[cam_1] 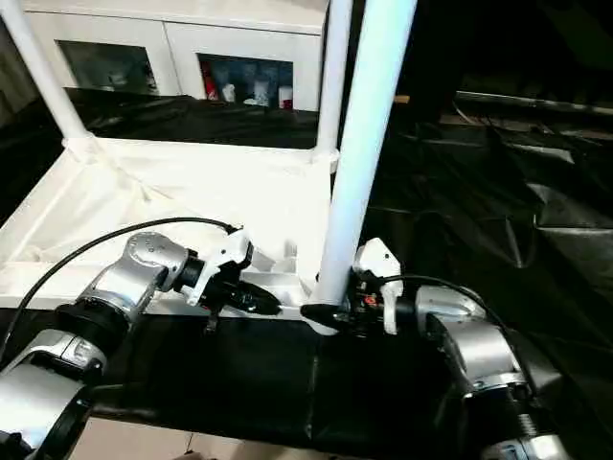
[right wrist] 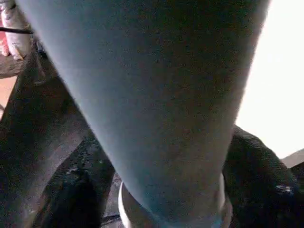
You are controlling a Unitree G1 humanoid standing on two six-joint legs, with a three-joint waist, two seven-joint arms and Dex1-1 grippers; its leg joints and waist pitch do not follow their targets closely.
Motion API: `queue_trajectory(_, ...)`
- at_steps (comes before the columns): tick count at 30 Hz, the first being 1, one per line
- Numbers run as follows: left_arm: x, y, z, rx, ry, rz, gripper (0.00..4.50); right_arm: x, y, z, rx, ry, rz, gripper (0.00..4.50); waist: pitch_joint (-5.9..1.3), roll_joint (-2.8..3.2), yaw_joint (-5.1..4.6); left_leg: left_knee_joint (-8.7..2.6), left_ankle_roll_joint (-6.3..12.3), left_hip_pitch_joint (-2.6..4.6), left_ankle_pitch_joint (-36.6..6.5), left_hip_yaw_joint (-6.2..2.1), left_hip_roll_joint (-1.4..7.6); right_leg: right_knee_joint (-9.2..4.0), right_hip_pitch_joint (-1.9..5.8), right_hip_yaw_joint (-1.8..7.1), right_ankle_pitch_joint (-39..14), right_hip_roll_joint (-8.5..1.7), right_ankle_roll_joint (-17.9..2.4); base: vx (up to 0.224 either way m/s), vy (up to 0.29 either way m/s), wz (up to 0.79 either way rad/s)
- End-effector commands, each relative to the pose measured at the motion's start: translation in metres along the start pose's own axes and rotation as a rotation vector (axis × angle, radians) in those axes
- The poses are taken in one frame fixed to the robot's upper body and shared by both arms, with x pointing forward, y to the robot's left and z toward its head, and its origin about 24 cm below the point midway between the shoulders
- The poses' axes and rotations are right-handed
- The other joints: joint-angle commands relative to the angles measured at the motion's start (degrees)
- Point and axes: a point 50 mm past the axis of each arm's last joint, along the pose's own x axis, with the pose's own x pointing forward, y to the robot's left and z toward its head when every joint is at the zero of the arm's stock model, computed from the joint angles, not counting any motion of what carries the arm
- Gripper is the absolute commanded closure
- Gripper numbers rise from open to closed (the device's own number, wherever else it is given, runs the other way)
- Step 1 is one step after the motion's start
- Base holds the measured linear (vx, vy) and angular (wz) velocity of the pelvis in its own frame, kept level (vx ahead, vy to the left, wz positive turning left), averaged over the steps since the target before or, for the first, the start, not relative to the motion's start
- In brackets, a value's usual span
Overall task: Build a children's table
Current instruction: Rotate leg to tighten
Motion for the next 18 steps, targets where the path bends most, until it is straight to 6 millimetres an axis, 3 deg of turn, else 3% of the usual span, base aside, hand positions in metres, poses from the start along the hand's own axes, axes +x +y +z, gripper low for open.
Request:
queue_trajectory(1, 0.008, -0.004, -0.004, -0.017, 0.016, -0.034, 4.50, 0.005, 0.006, 0.006, -0.015, -0.018, 0.064, 1.60, -2.78, -0.70, 0.09, -3.22, 4.49, 0.23, -10.15, -0.32, 1.71, -3.03, 2.92, 2.20, -8.34, -2.77, -14.75, 0.000, 0.000, 0.00)
queue_trajectory(9, 0.009, -0.004, -0.004, -0.015, 0.017, -0.015, 4.50, 0.006, 0.009, 0.005, -0.001, -0.021, 0.078, 2.05, -2.87, -0.82, 0.27, -3.07, 5.03, 0.12, -8.79, -0.34, 1.63, -2.83, 3.03, 2.11, -7.11, -2.70, -14.77, 0.000, 0.000, 0.00)
queue_trajectory(13, 0.017, 0.005, -0.002, -0.030, 0.013, 0.124, 4.50, 0.014, 0.005, -0.001, 0.025, -0.032, -0.033, 2.08, -2.74, -0.99, 0.27, -3.11, 4.70, 0.18, -9.28, -0.36, 1.63, -3.01, 2.80, 2.15, -8.66, -2.72, -14.27, 0.000, 0.000, 0.00)
queue_trajectory(15, 0.020, 0.007, -0.001, -0.035, 0.011, 0.160, 4.50, 0.016, 0.001, -0.003, 0.030, -0.030, -0.084, 2.11, -2.66, -1.31, 0.07, -3.20, 3.95, 0.29, -10.79, -0.44, 1.49, -3.37, 2.74, 2.17, -11.66, -2.87, -13.51, 0.000, 0.000, 0.00)
queue_trajectory(16, 0.030, 0.014, 0.004, -0.055, -0.006, 0.271, 4.50, 0.024, -0.011, -0.011, 0.078, -0.020, -0.279, 2.16, -2.44, -1.28, -0.13, -3.41, 3.29, 0.24, -12.19, -0.56, 1.45, -3.79, 2.65, 2.15, -15.17, -2.90, -12.42, 0.000, 0.000, 0.00)
queue_trajectory(17, 0.034, 0.016, 0.006, -0.065, -0.014, 0.308, 4.50, 0.027, -0.015, -0.014, 0.098, -0.015, -0.349, 2.24, -2.24, -1.15, -0.55, -3.59, 1.85, 0.44, -14.04, -0.61, 1.40, -4.20, 2.14, 2.11, -19.19, -2.90, -11.41, 0.000, 0.000, 0.00)
queue_trajectory(18, 0.039, 0.018, 0.009, -0.076, -0.025, 0.346, 4.50, 0.031, -0.018, -0.017, 0.126, -0.017, -0.425, 2.32, -2.34, -1.37, -0.86, -3.69, 0.66, 0.58, -15.72, -0.88, 1.32, -4.58, 2.23, 1.97, -22.71, -2.99, -10.12, 0.000, 0.000, 0.00)
